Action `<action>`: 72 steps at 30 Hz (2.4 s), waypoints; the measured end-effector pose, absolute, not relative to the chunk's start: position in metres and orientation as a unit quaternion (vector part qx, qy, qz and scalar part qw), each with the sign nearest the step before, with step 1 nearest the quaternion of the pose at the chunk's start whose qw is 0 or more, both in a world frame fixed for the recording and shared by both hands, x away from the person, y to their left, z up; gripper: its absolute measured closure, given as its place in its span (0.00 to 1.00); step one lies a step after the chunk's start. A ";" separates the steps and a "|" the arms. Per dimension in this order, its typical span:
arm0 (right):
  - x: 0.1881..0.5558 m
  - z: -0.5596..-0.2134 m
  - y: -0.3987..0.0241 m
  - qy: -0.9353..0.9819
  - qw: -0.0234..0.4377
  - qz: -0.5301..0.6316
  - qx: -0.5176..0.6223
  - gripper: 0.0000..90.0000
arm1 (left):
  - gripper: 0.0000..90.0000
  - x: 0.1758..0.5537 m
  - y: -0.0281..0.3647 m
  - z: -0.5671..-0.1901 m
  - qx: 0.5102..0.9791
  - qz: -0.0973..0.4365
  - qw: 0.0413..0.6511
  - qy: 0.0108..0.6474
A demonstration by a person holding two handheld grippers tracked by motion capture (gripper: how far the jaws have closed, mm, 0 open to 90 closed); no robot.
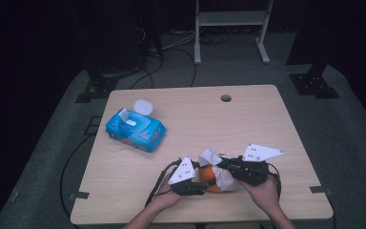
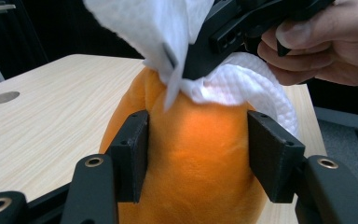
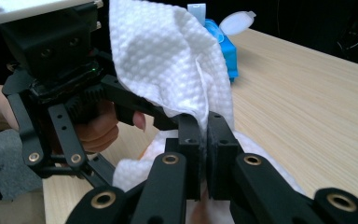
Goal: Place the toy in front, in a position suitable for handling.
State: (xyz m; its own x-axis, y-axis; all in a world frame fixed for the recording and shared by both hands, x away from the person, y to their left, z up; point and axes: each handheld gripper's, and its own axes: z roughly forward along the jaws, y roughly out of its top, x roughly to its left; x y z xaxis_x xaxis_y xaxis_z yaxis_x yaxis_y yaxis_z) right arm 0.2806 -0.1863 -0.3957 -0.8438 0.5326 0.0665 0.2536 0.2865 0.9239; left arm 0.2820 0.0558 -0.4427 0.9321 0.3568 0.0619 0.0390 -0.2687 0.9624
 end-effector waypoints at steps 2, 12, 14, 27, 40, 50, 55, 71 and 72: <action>0.280 -0.394 -0.188 0.795 0.136 0.538 0.247 0.95 | 0.47 0.282 0.056 -0.443 0.785 0.132 0.592 0.126; 0.276 -0.380 -0.194 0.798 0.140 0.538 0.235 0.77 | 0.47 0.286 0.059 -0.442 0.784 0.126 0.591 0.141; 0.273 -0.375 -0.198 0.795 0.144 0.545 0.224 0.75 | 0.47 0.286 0.059 -0.442 0.783 0.127 0.592 0.142; 0.281 -0.386 -0.209 0.822 0.129 0.505 0.229 0.96 | 0.47 0.287 0.061 -0.442 0.783 0.127 0.592 0.143; 0.283 -0.363 -0.254 0.875 0.193 0.373 0.240 0.96 | 0.45 0.287 0.060 -0.442 0.781 0.127 0.594 0.146; 0.281 -0.369 -0.218 0.877 0.140 0.410 0.206 0.94 | 0.43 0.286 0.058 -0.441 0.786 0.133 0.588 0.140; 0.285 -0.374 -0.209 0.853 0.081 0.466 0.219 0.80 | 0.43 0.286 0.060 -0.441 0.784 0.132 0.589 0.145; 0.283 -0.379 -0.192 0.803 0.095 0.513 0.289 0.68 | 0.44 0.279 0.053 -0.441 0.791 0.152 0.581 0.122; 0.283 -0.380 -0.192 0.800 0.102 0.516 0.290 0.74 | 0.44 0.279 0.054 -0.441 0.791 0.152 0.580 0.120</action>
